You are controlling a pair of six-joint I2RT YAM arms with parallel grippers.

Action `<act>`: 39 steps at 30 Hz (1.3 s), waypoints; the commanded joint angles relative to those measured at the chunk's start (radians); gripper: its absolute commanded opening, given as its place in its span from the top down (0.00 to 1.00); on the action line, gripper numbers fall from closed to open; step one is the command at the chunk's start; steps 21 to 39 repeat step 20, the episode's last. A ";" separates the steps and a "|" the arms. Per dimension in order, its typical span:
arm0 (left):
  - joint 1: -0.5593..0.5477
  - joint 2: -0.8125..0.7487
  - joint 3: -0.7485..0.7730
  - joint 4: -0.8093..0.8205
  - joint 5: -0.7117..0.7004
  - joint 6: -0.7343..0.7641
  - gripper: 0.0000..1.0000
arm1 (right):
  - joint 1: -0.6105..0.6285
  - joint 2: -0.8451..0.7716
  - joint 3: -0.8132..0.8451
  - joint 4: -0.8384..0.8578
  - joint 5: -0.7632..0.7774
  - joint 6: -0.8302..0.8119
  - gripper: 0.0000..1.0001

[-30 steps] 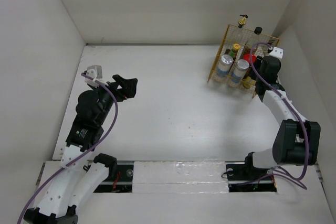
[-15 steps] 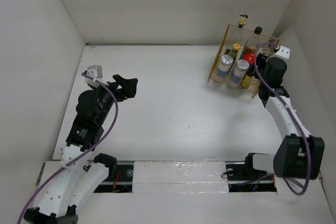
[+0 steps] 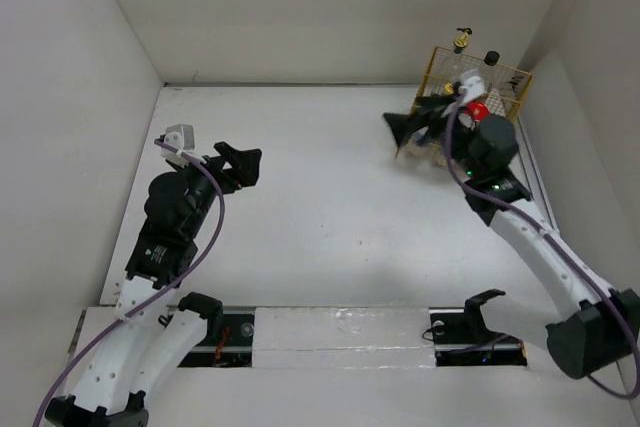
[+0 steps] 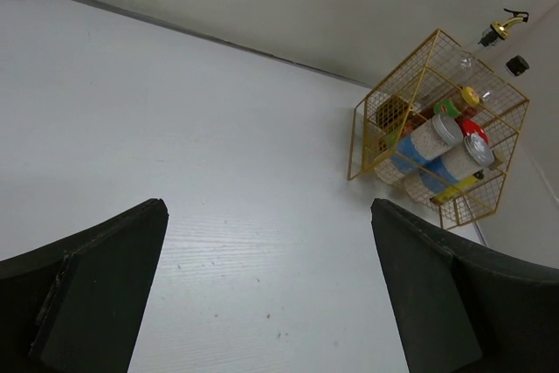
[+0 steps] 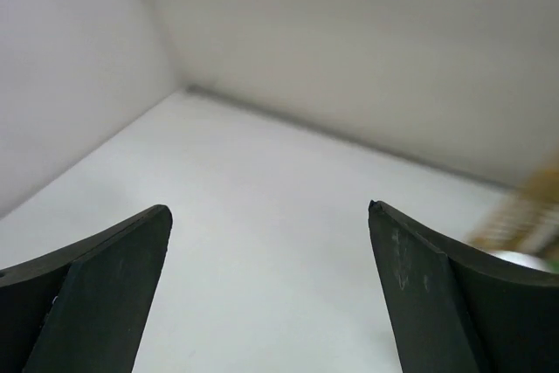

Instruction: Organize the condiment bottles

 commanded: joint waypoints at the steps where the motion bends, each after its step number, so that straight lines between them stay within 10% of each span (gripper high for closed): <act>1: 0.004 -0.024 0.017 0.035 -0.017 0.003 0.01 | 0.167 0.118 0.028 0.036 -0.173 -0.046 0.00; 11: 0.004 -0.047 0.017 0.035 -0.058 0.003 0.01 | 0.462 0.416 -0.053 0.128 -0.086 -0.028 0.00; 39: 0.004 -0.037 0.007 0.044 -0.020 0.012 0.01 | 0.476 0.404 -0.053 0.079 0.040 -0.068 0.00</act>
